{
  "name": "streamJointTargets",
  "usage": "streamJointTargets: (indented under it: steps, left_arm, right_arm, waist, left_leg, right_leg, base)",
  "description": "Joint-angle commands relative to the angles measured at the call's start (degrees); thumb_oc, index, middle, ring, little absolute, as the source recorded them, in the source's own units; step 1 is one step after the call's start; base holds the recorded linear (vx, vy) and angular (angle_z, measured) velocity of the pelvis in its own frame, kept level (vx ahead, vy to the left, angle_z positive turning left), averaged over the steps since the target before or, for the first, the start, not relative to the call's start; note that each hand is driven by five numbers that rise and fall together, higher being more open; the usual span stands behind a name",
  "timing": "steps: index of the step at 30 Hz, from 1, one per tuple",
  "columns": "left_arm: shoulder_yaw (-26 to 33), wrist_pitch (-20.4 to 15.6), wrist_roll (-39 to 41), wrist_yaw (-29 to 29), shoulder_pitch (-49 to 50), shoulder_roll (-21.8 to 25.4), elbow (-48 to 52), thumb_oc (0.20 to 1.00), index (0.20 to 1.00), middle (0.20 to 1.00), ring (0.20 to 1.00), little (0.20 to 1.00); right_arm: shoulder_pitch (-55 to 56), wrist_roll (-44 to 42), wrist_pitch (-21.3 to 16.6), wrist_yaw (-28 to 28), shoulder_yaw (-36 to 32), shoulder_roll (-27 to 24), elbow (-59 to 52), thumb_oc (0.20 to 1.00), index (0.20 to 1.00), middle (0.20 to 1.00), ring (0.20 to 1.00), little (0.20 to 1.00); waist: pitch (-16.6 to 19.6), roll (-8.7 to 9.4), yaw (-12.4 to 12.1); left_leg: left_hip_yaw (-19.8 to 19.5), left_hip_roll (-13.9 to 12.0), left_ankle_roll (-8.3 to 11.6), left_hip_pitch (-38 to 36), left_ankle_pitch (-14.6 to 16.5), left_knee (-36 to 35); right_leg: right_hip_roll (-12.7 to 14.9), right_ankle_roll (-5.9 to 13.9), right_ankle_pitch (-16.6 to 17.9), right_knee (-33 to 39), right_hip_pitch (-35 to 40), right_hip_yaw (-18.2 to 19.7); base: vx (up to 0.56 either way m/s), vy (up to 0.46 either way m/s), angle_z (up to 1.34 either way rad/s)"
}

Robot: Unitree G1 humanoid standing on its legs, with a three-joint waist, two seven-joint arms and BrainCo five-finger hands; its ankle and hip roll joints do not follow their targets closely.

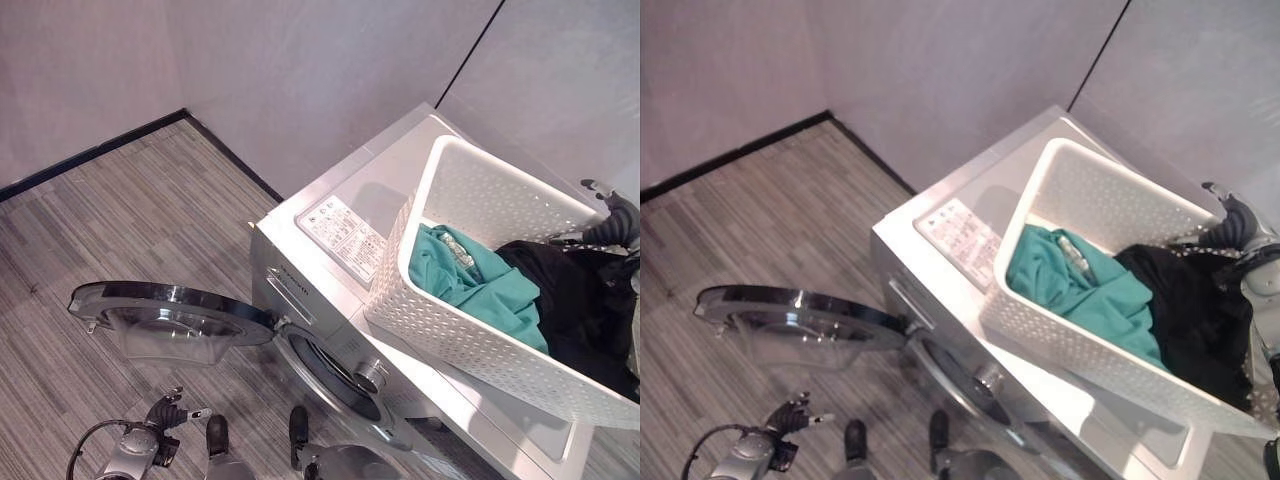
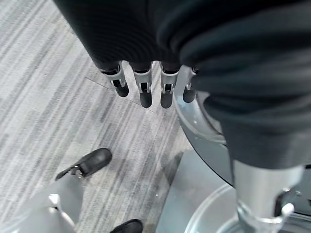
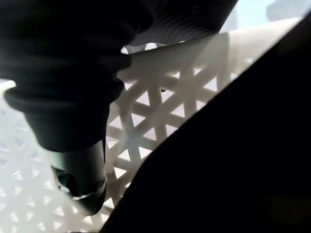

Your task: Grab the laundry basket,head to the washer,open it,put in the laundry and shut it.

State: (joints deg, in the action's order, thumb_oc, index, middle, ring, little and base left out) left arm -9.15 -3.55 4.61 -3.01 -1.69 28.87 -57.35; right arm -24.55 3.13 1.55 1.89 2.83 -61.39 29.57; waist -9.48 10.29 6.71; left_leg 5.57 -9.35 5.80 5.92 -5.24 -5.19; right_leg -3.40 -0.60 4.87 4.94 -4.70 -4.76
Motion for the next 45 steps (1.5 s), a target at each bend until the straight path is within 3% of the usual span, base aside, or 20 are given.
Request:
streamJointTargets:
  steps: [1, 12, 24, 30, 39, 45]
  left_arm:
    - [-0.7, -1.5, 0.7, 0.0, -0.4, -0.8, -1.2, 1.0, 1.0, 1.0, 1.0, 1.0]
    - [-1.4, -1.5, -0.3, 2.9, -1.0, -3.1, -2.1, 1.0, 1.0, 1.0, 1.0, 1.0]
    - [-0.3, -1.1, -1.5, 4.1, -0.3, -4.5, -3.5, 1.0, 1.0, 1.0, 1.0, 1.0]
    - [0.2, -0.9, -1.5, 3.9, 0.1, -4.9, -4.3, 1.0, 1.0, 1.0, 1.0, 1.0]
    - [2.5, -1.1, -0.1, 0.7, 1.8, -4.3, -4.3, 1.0, 1.0, 1.0, 1.0, 1.0]
    - [3.4, -1.3, 0.0, -0.6, 2.5, -4.2, -4.5, 1.0, 1.0, 1.0, 1.0, 1.0]
  right_arm:
    - [-2.1, 2.2, 0.4, -6.2, -5.3, -2.1, 0.8, 1.0, 1.0, 1.0, 1.0, 1.0]
    - [-6.0, 9.2, 2.4, -22.7, -12.4, 3.0, -4.9, 1.0, 1.0, 1.0, 1.0, 1.0]
    - [-0.7, 10.2, 0.8, -25.4, -18.2, 6.3, -16.1, 1.0, 1.0, 1.0, 1.0, 1.0]
    - [1.2, 6.4, -0.2, -21.6, -19.1, 5.7, -19.3, 1.0, 1.0, 1.0, 1.0, 1.0]
    - [10.4, -3.6, -1.5, -5.1, -21.9, -3.8, -21.6, 1.0, 1.0, 1.0, 1.0, 1.0]
    - [16.6, -8.0, -2.5, 1.2, -24.0, -8.6, -23.0, 1.0, 1.0, 1.0, 1.0, 1.0]
  waist:
    - [2.4, -1.8, -2.6]
    - [3.1, -2.89, -3.2]
    - [3.7, -3.28, -2.5]
    - [4.1, -2.91, -1.9]
    - [5.0, -0.74, -0.9]
    - [5.4, 1.26, 0.0]
  left_leg:
    - [-0.3, -5.1, -1.29, -8.2, 12.8, 7.2]
    - [-0.2, -4.2, -2.06, -10.1, 14.4, 6.5]
    - [0.3, -4.2, -2.21, -11.3, 15.0, 6.5]
    - [1.0, -4.4, -2.05, -12.0, 14.9, 6.4]
    - [2.6, -5.0, -1.21, -12.8, 14.3, 6.1]
    - [3.9, -5.5, -0.61, -13.4, 13.9, 6.0]
  right_leg:
    - [6.4, 8.15, -0.3, 0.1, -4.8, 2.0]
    - [6.8, 8.3, -0.1, 0.1, -3.9, 2.1]
    - [6.7, 8.25, -0.4, 0.1, -3.3, 2.4]
    - [6.5, 8.24, -0.4, 0.1, -3.1, 2.8]
    - [5.8, 8.52, -0.5, 0.0, -2.6, 3.0]
    - [5.3, 8.71, -0.5, 0.0, -2.5, 3.4]
  base:
    - [0.0, 0.0, 0.0]
    - [0.0, 0.014, -0.04]
    - [0.0, 0.0, 0.0]
    - [0.0, 0.008, -0.06]
    - [-0.01, 0.002, -0.04]
    - [-0.02, -0.002, -0.09]
